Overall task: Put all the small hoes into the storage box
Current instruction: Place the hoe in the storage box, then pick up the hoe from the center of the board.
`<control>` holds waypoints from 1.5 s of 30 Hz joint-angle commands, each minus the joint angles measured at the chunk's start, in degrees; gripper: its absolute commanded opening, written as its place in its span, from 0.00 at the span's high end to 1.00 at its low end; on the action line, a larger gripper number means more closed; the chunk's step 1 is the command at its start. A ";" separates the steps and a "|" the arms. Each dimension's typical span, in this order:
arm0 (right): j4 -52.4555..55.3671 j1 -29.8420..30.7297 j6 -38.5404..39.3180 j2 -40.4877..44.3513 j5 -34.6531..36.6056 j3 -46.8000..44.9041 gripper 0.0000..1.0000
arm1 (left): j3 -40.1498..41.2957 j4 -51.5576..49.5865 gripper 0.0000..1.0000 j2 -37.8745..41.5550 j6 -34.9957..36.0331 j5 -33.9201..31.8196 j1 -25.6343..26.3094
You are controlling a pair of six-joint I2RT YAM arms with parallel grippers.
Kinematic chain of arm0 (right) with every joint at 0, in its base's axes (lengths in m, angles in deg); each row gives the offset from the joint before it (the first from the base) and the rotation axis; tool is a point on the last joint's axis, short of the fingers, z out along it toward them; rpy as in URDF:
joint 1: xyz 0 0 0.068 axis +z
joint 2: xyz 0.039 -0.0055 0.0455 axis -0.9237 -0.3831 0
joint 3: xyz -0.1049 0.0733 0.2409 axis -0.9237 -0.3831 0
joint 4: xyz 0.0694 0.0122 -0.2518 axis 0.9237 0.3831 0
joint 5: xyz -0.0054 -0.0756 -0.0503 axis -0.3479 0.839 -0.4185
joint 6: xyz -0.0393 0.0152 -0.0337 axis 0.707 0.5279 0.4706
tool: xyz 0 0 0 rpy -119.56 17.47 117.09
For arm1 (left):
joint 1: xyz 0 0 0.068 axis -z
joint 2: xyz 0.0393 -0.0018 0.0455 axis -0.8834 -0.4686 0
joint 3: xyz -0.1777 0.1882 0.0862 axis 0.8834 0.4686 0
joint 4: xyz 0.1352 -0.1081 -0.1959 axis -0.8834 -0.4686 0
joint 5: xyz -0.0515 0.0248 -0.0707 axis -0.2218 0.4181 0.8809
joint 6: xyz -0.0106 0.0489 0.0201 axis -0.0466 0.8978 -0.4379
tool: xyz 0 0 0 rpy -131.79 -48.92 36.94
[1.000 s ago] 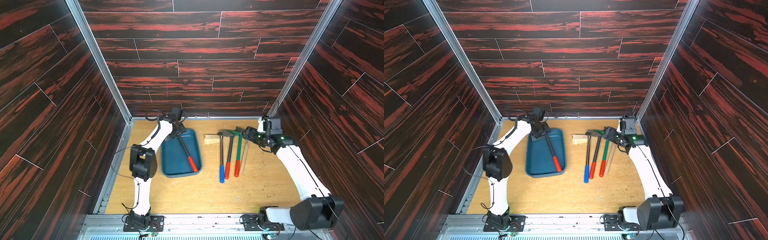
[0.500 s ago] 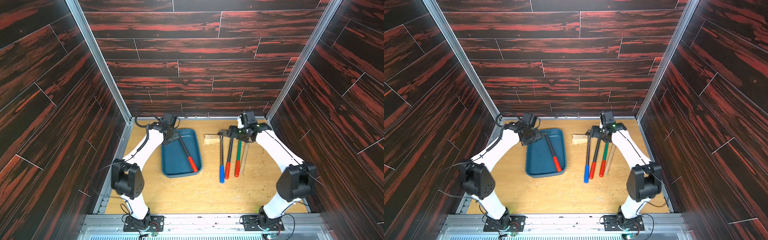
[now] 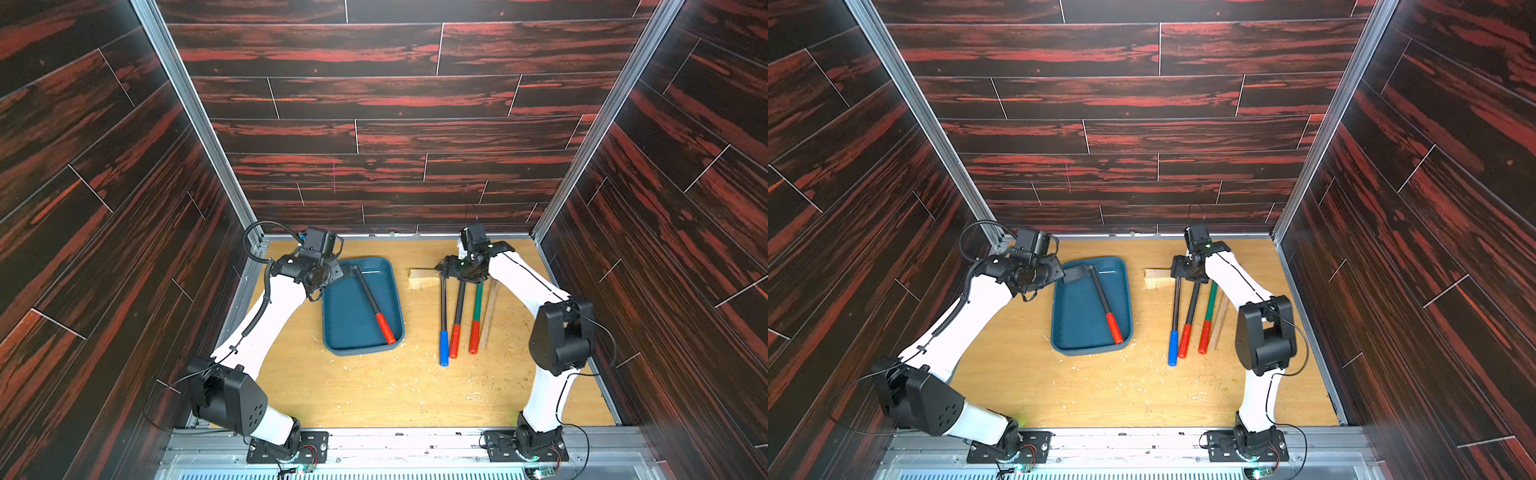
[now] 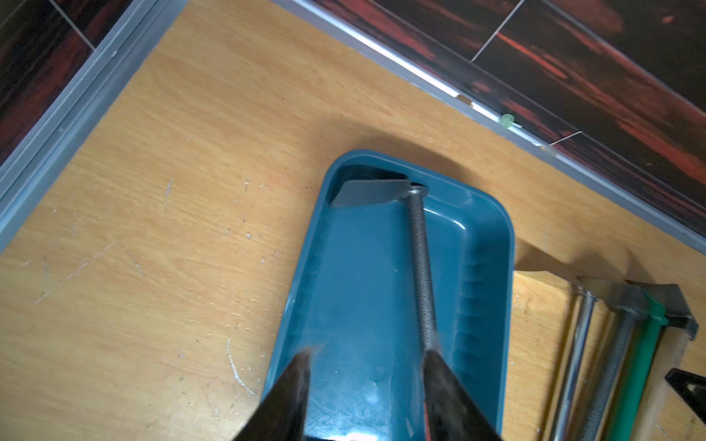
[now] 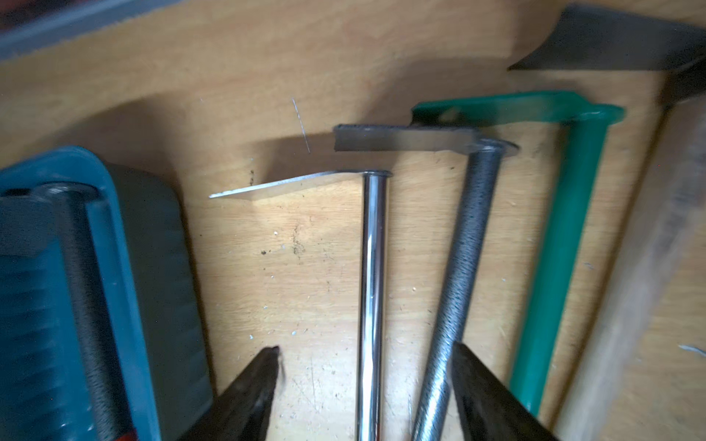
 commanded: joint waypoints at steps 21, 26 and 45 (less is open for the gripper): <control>5.34 0.49 2.96 -15.73 3.33 13.07 0.39 | 1.71 0.32 0.49 2.25 -1.18 0.37 -0.28; 4.87 0.41 3.75 -16.62 3.44 12.56 0.41 | 1.86 0.66 0.49 1.73 -1.37 0.76 -0.26; 7.28 0.13 4.32 -24.67 3.43 20.50 0.47 | 1.59 -0.94 0.49 1.90 -1.49 -0.12 -0.29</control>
